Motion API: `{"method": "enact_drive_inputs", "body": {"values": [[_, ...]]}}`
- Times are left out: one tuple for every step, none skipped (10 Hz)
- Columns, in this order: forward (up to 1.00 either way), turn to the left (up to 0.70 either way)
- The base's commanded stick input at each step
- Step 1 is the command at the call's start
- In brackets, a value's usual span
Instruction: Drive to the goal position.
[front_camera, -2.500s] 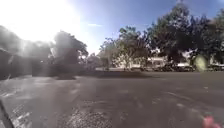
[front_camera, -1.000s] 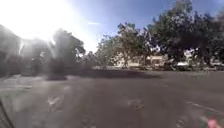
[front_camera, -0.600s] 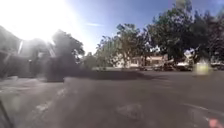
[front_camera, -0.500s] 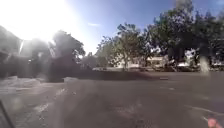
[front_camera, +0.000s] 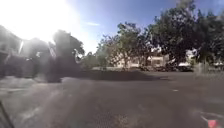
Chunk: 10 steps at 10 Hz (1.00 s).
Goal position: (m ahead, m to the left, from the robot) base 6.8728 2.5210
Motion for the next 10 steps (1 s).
{"method": "enact_drive_inputs", "body": {"values": [[0.50, 0.00], [0.50, 0.00], [0.50, 0.00], [0.50, 0.00], [0.50, 0.00], [0.50, 0.00], [0.50, 0.00], [0.50, 0.00], [0.50, 0.00], [0.50, 0.50]]}}
